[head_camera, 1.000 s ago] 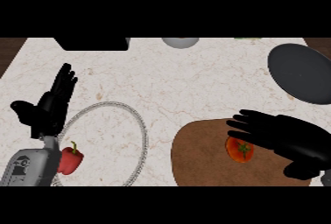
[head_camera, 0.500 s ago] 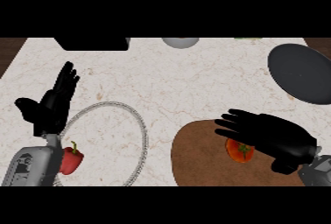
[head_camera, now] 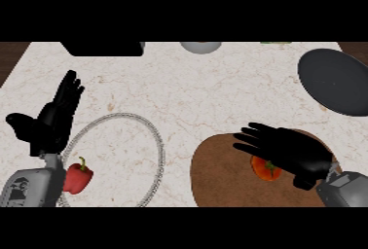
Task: Pick the tomato from the cutting board and place it in the pan
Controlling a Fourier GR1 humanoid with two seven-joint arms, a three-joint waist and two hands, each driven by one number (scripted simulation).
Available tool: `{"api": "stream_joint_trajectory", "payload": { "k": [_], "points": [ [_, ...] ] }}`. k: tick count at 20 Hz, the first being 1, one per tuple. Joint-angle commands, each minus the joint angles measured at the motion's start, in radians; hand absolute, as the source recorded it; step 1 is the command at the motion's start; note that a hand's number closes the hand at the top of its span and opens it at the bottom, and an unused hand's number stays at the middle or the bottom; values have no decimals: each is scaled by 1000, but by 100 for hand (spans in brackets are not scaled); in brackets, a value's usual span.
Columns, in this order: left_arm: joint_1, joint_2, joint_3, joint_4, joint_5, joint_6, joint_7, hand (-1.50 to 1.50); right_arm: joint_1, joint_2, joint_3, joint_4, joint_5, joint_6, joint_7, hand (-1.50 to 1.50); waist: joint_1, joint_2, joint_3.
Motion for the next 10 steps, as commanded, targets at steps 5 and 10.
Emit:
{"api": "stream_joint_trajectory", "payload": {
  "k": [5, 10],
  "points": [
    [47, -15, 7, -9, -8, -15, -34, 0, -29, 53, 11, 196, 95, -60, -63, -150, 3, 1, 0],
    [-13, -25, 5, 50, -22, -9, -39, 0, 46, 11, 57, 40, 103, -86, -165, 150, -5, 0, 0]
  ]
}}
